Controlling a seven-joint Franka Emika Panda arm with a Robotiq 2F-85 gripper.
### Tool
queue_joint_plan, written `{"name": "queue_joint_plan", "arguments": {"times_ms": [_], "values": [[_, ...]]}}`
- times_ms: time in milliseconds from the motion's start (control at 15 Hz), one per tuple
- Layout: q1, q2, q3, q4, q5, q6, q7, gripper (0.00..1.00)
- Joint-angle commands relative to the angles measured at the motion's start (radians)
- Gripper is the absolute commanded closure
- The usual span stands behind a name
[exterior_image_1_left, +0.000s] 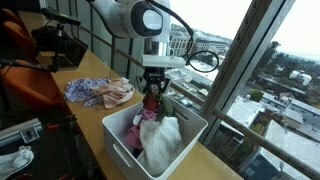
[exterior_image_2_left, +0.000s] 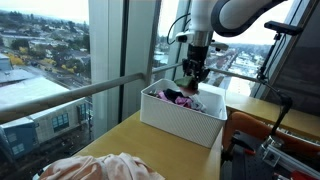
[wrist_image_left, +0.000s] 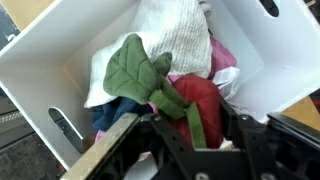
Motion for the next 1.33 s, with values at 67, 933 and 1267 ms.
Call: {"name": "queue_joint_plan", "arguments": {"times_ms": [67, 933, 1267], "values": [[0.05, -0.063, 0.054, -0.034, 0.052, -0.009, 0.016, 0.1], [0.199, -0.004, 0.208, -0.002, 0.138, -0.001, -0.049, 0.0], [0.197, 0.129, 0.227, 0.103, 0.18, -0.016, -0.127, 0.0]]}}
